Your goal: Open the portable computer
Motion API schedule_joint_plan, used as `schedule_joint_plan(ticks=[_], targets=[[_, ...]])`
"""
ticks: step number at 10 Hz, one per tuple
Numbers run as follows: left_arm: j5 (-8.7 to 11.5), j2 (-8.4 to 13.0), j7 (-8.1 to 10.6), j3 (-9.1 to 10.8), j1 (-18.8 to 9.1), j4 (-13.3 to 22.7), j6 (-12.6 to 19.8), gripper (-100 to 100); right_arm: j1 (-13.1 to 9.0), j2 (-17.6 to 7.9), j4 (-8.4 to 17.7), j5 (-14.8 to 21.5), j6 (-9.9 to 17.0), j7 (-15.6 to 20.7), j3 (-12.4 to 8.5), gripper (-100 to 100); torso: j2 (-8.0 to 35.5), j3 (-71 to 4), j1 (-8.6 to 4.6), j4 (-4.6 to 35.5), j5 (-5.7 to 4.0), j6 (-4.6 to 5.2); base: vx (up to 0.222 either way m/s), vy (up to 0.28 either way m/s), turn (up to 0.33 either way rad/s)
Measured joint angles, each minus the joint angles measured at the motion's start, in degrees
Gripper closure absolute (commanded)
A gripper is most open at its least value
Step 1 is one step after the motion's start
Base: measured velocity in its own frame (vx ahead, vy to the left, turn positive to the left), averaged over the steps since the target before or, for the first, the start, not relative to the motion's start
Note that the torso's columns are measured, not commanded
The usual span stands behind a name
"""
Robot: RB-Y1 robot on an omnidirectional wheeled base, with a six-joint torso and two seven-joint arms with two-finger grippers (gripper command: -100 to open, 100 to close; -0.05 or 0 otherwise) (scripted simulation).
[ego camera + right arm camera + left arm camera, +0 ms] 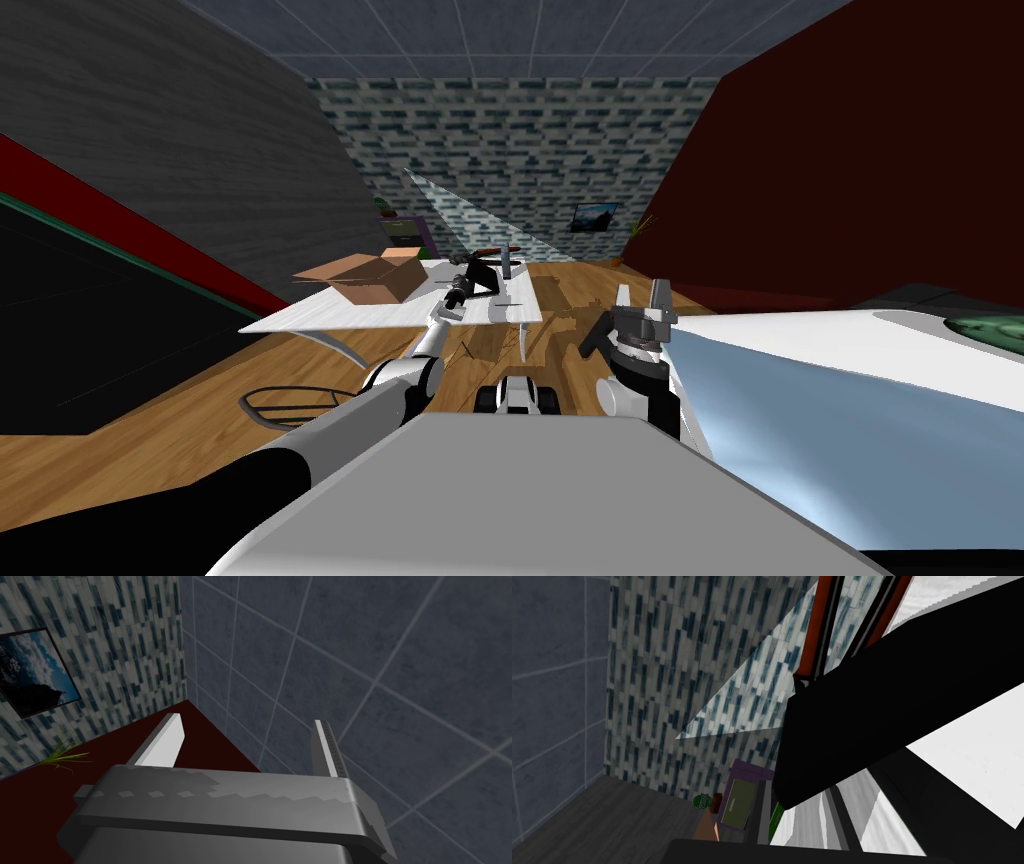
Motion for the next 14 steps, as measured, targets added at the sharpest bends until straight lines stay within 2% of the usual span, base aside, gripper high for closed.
schedule_joint_plan(ticks=[1, 2, 4, 5, 6, 8, 9, 11, 13, 14], targets=[[-1.15, -0.62, 1.25, 0.49, 0.25, -0.38, 0.16, 100, 0.00, 0.00, 0.00, 0.00, 0.00, 0.00, 0.00, 0, 0.01, 0.00, -0.06, 0.02, -0.02, 0.01, 0.006, 0.021, 0.006], [-1.26, -0.64, 1.48, 0.55, 0.32, -0.36, 0.22, 100, 0.00, 0.01, 0.00, 0.00, 0.00, 0.00, 0.01, 0, 0.04, 0.02, -0.18, 0.02, -0.05, 0.06, 0.027, 0.070, 0.003], [0.60, -2.39, 2.64, 1.71, 1.62, 0.43, -1.96, 100, 0.00, 0.00, 0.00, 0.00, 0.00, 0.00, 0.00, 0, -0.11, -0.07, 0.10, -0.07, 0.06, 0.06, 0.044, 0.105, -0.011], [1.98, -3.68, 3.73, 2.08, 3.16, -0.36, -3.03, 100, 0.00, 0.00, 0.00, 0.00, 0.00, 0.00, 0.00, 0, -0.12, -0.08, 0.16, -0.11, 0.09, 0.02, 0.044, 0.119, -0.009], [3.13, -4.65, 4.65, 2.70, 3.76, 0.33, -4.38, -100, 0.00, 0.00, 0.00, 0.00, 0.00, 0.00, 0.00, 0, -0.15, -0.10, 0.15, -0.09, 0.07, -0.01, -0.003, 0.056, -0.026], [2.68, -4.20, 5.36, 2.79, 2.01, 0.63, -3.00, -100, -0.01, 0.01, 0.00, 0.00, 0.00, 0.00, 0.01, 0, 0.13, 0.07, -0.32, -0.01, -0.07, 0.07, -0.054, -0.007, -0.021], [2.49, -3.86, 5.85, 2.30, 1.82, -0.27, -1.43, -100, -0.01, 0.01, 0.00, 0.00, 0.00, 0.00, 0.01, 0, 0.20, 0.13, -0.28, 0.12, -0.11, 0.07, -0.057, -0.003, -0.028], [1.75, -3.40, 6.58, 2.59, -0.65, 0.48, 0.53, -100, -0.01, 0.01, 0.00, 0.00, 0.00, 0.00, 0.01, 0, 0.13, 0.08, -0.05, 0.09, -0.03, 0.04, -0.048, 0.009, -0.034], [1.37, -3.14, 7.50, 1.86, -1.09, -1.59, 3.00, -100, -0.01, 0.01, 0.00, 0.00, 0.00, 0.00, 0.01, 0, 0.02, 0.01, 0.03, 0.04, -0.01, 0.00, -0.028, 0.012, -0.009], [1.34, -3.14, 7.60, 1.82, -1.11, -1.69, 3.33, 0, -0.01, 0.01, 0.00, 0.00, 0.00, 0.00, 0.01, 0, -0.06, -0.04, -0.02, -0.02, 0.00, 0.01, -0.006, 0.001, 0.001]])
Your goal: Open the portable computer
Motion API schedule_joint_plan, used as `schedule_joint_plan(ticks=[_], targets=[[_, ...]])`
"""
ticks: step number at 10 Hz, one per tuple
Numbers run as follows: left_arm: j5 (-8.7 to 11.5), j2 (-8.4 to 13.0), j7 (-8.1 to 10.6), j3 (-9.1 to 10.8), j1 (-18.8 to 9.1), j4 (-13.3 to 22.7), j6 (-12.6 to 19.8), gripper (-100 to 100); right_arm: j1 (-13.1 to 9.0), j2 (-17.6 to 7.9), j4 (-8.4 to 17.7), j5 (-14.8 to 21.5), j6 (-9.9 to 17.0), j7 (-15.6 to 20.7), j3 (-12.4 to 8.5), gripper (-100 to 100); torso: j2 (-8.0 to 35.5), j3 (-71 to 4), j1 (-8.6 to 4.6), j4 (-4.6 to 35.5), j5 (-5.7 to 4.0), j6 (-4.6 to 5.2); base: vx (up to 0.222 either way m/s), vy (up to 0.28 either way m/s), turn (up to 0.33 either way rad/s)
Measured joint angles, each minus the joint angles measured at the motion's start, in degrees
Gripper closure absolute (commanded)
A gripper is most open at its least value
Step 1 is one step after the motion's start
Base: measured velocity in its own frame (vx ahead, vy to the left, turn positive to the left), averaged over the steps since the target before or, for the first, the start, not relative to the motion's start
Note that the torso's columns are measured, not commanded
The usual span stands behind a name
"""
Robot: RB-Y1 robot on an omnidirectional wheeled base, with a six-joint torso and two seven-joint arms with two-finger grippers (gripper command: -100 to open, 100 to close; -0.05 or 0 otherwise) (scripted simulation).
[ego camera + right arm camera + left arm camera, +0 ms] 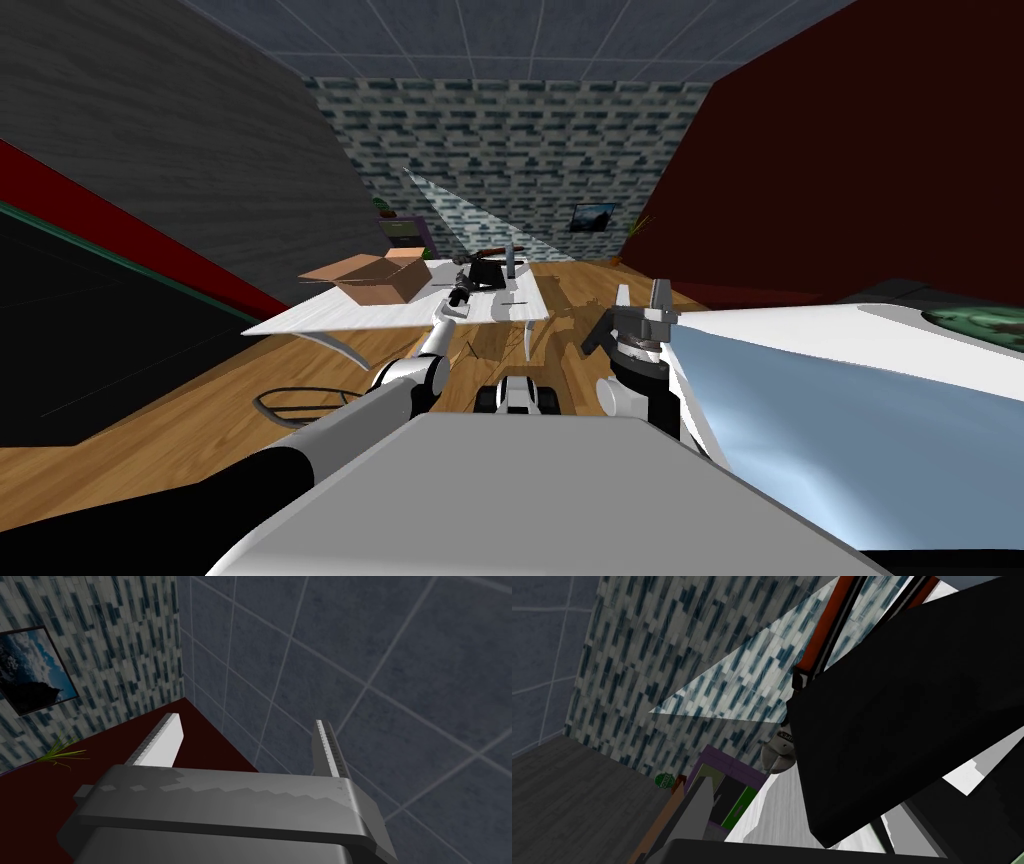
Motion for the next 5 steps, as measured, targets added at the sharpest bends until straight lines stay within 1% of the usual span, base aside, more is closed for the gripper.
schedule_joint_plan(ticks=[5], targets=[[-0.02, -0.11, -0.05, -0.03, 0.41, 0.37, 0.24, 0, 0.00, 0.00, 0.00, 0.00, 0.00, 0.00, 0.00, 0, 0.16, 0.10, -0.05, 0.10, -0.04, 0.02, 0.000, 0.000, 0.000]])
